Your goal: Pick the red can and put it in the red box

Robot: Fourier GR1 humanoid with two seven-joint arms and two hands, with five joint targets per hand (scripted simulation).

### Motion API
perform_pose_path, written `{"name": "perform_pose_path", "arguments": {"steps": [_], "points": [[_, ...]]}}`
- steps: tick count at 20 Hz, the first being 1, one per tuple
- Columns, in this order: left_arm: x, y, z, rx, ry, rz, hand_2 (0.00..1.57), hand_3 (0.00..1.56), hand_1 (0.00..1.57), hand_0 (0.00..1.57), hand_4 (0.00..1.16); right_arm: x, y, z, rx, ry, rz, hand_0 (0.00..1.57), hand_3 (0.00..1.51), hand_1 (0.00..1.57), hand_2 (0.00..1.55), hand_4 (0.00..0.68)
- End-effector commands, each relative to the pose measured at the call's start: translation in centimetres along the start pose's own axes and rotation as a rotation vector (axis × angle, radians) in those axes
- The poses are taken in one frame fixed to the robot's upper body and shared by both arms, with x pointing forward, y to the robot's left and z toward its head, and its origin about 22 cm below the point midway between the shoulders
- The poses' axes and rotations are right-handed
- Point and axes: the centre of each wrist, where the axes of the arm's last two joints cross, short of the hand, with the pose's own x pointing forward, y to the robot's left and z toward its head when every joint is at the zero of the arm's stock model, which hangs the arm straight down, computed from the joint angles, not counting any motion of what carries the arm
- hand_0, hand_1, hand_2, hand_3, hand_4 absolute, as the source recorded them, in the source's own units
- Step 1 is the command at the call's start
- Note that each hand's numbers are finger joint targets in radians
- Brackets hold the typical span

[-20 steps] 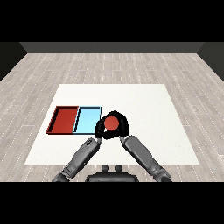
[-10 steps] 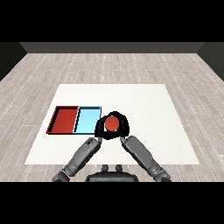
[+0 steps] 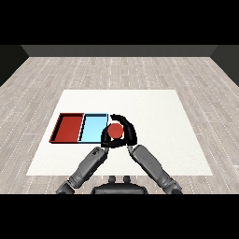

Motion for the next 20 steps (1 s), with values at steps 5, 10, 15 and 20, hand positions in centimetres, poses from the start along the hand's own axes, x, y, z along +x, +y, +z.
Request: {"name": "perform_pose_path", "arguments": {"steps": [5,10,15,20], "points": [[1.1,-1.4,0.2,0.013,-0.022,-0.009,1.57,1.49,1.57,1.57,1.13,0.1,-1.9,-0.6,-0.016,0.033,0.026,0.00,0.00,0.00,0.00,0.000],[-1.4,-0.3,1.1,0.025,-0.044,-0.038,1.57,1.49,1.57,1.57,1.13,-0.1,-2.2,1.0,-0.025,0.056,0.003,0.00,0.00,0.00,0.00,0.000],[0.0,0.1,0.6,0.048,-0.034,-0.035,1.57,1.48,1.57,1.57,1.13,0.5,-2.8,-0.2,-0.036,0.046,-0.017,0.00,0.00,0.00,0.00,0.000],[2.0,2.9,-1.3,0.081,-0.041,-0.063,1.56,1.46,1.57,1.57,1.13,1.8,-3.5,1.8,-0.061,0.011,-0.054,0.00,0.00,0.00,0.00,0.000]]}}
